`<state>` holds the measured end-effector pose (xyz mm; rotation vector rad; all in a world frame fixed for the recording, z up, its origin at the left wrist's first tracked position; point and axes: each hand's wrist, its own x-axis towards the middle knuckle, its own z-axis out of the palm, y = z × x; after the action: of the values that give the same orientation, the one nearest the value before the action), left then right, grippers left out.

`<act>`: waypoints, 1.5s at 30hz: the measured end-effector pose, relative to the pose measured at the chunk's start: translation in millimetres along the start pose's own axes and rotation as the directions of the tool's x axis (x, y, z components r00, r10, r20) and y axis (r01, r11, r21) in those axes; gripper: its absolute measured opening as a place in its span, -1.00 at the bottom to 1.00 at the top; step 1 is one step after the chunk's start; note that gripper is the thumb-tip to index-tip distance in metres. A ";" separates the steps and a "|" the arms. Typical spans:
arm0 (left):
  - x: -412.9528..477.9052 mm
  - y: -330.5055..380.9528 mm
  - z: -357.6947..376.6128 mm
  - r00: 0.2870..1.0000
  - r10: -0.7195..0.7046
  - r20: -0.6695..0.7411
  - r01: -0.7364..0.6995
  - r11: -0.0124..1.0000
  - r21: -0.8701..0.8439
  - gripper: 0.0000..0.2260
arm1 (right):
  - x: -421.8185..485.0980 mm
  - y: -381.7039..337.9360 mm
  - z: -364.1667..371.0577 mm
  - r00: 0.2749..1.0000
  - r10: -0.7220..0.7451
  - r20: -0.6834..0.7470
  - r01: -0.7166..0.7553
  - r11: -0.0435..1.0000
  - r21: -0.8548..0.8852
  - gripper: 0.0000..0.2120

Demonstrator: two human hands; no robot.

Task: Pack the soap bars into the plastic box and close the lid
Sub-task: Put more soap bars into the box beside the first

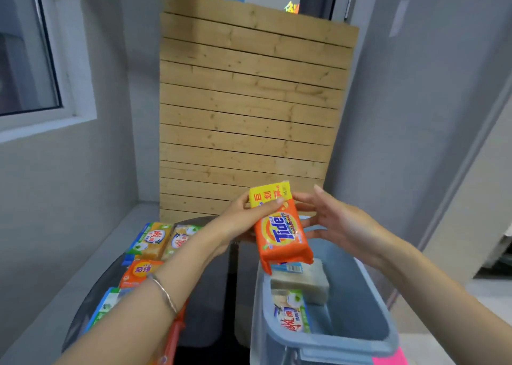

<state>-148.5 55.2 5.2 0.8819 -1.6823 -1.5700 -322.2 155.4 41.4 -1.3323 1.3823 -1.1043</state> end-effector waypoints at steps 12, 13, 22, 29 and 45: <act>47.9 -41.6 79.6 0.914 -0.237 0.329 0.115 0.929 0.351 -0.65 | -21.2 110.1 -54.4 0.921 0.029 -0.390 -0.101 0.981 -0.165 -0.67; 49.9 -44.7 81.8 0.903 -0.263 0.339 0.123 0.915 0.383 -0.67 | -20.9 115.3 -55.9 0.924 0.059 -0.378 -0.121 0.983 -0.140 -0.63; 66.1 -58.3 101.5 0.798 -0.458 0.391 0.295 0.864 0.409 -0.58 | -16.5 129.3 -58.0 0.932 0.114 -0.343 -0.094 0.993 0.072 -0.60; 66.4 -65.0 107.5 0.607 -0.634 0.479 0.256 0.726 0.638 -0.77 | -18.0 127.8 -56.3 0.921 0.084 -0.381 -0.074 0.996 0.041 -0.60; 59.4 -66.3 100.2 0.489 -0.789 0.371 0.009 0.430 0.903 -0.62 | -19.6 127.1 -54.7 0.929 0.102 -0.355 -0.077 0.993 0.084 -0.59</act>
<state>-262.4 57.5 -65.3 1.3147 -3.2743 -1.5572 -401.0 178.9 -71.6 -1.0384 1.6344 -1.3679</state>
